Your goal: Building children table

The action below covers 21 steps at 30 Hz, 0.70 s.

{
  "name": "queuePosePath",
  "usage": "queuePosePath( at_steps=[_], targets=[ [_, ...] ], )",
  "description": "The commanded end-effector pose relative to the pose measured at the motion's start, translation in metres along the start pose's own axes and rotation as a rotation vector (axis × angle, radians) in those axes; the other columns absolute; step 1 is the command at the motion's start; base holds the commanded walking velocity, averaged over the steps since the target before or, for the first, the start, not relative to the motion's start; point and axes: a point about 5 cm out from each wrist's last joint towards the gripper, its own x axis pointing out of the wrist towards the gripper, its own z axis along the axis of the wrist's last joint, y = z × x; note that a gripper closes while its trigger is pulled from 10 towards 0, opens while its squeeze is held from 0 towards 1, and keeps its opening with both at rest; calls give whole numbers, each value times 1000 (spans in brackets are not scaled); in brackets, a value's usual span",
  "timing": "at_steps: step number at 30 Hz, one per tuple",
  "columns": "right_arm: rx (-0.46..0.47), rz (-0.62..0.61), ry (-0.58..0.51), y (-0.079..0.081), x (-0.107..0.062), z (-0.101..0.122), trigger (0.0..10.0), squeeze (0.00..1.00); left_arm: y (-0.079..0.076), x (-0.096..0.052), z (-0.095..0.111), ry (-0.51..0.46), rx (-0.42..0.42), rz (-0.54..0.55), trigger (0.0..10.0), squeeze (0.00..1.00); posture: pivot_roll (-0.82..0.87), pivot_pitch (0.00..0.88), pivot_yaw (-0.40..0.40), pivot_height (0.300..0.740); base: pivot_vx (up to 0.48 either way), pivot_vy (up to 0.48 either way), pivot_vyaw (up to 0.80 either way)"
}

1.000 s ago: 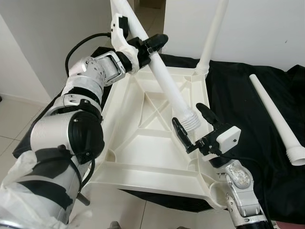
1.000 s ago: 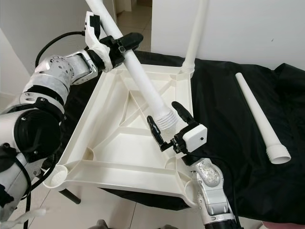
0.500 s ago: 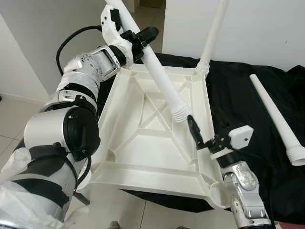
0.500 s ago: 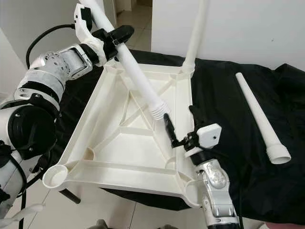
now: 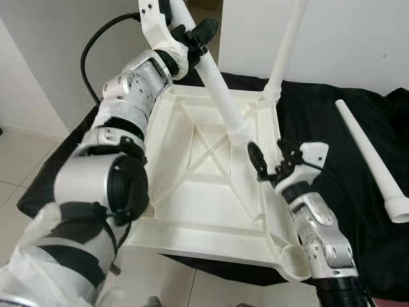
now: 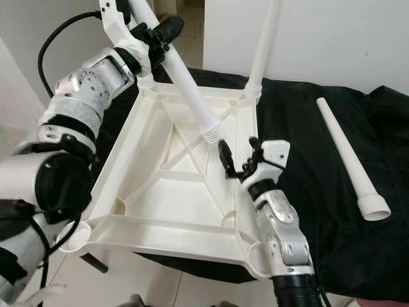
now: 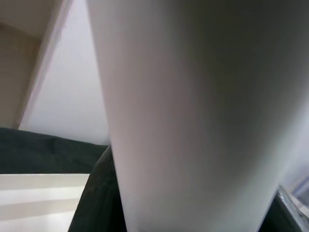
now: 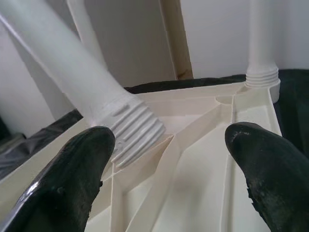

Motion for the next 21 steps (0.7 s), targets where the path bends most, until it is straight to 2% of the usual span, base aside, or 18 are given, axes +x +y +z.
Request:
queuePosePath(
  at_steps=[1, 5, 9, 10, 11, 12, 14, 18, 19, 21],
  targets=[
    [55, 13, -9, 4, 2, 4, 10000, 0, -3, 0, 2, -29, 35, 1, 10000, 0, -96, 0, 6, 740, 0, 0, 0],
    [78, 63, -31, 14, 5, 12, 10000, 0, -5, -2, 0, -57, 47, -3, 10000, 0, -96, 0, 10, 740, 0, 0, 0],
    [52, 116, -21, 22, 8, 21, 10000, 0, -16, -1, -2, -93, 117, -7, 10000, 0, -96, 0, 10, 740, 0, 0, 0],
    [-14, 131, -6, 22, 9, 24, 10000, 0, -22, -1, -4, -97, 136, -20, 10000, 0, -100, 0, 8, 740, 0, 0, 0],
    [-84, 149, 15, 22, 10, 26, 10000, 0, -29, -1, -9, -98, 122, -43, 10000, 0, -101, 0, 3, 740, 0, 0, 0],
    [-84, 149, 15, 22, 10, 26, 10000, 0, -29, -1, -9, -98, 122, -43, 10000, 0, -101, 0, 3, 740, 0, 0, 0],
    [-184, 176, 36, 21, 11, 27, 10000, 0, -35, -1, -15, -99, 102, -64, 10000, 0, -101, 0, 3, 740, 0, 0, 0],
    [-219, 178, 43, 20, 12, 27, 10000, 0, -39, -1, -19, -95, 109, -64, 10000, 0, -100, 0, -4, 740, 0, 0, 0],
    [-328, 171, 47, 18, 16, 30, 10000, 0, -47, 0, -25, -87, 142, -71, 10000, 0, -98, 0, -7, 740, 0, 0, 0],
    [-355, 168, 50, 18, 17, 31, 10000, 0, -49, 0, -26, -87, 150, -72, 10000, 0, -98, 0, -7, 740, 0, 0, 0]
  ],
)
